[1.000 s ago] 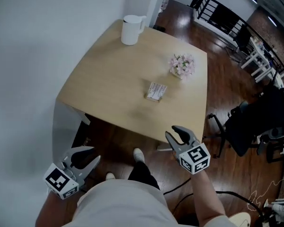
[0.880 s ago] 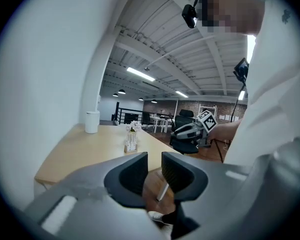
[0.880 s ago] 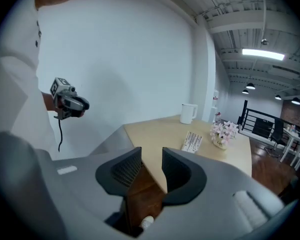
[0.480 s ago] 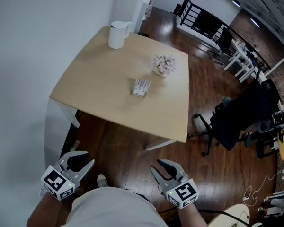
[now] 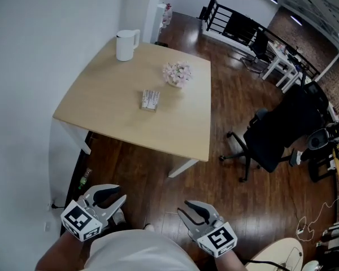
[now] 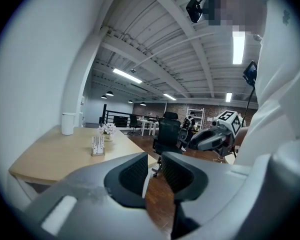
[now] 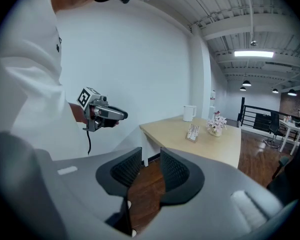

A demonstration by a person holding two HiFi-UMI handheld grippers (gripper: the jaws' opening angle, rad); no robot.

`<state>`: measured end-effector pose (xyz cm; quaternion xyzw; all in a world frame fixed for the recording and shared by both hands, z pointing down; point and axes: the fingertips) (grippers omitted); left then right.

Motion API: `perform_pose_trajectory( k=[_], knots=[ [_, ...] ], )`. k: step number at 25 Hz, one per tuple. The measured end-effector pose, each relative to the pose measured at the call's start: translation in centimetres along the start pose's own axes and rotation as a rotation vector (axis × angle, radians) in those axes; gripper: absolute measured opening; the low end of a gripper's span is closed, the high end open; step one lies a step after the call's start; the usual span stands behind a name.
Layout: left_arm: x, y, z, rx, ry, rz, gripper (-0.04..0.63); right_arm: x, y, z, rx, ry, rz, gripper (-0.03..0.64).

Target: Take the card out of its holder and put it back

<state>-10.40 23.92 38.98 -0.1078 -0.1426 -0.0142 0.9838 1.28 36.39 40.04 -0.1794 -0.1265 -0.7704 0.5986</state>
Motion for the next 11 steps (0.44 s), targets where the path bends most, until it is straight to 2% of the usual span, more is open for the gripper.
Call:
perform_pose_trajectory(
  k=[5,11],
  knots=[
    [0.8,3.9,0.9,0.006,-0.008,-0.039,0.092,-2.9,0.1,1.8,-0.053,0.010,-0.041,0.114],
    [0.4,7.6,1.3,-0.024,-0.013,-0.078,0.092,-6.1,0.1,3.3,-0.075,-0.013,-0.083,0.106]
  ],
)
Point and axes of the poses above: the fingertips, and each gripper's own axes: x forward along the fingers, y to its right, z out of its underside, and after that the axes turned 3 degrees about -x, right-handed
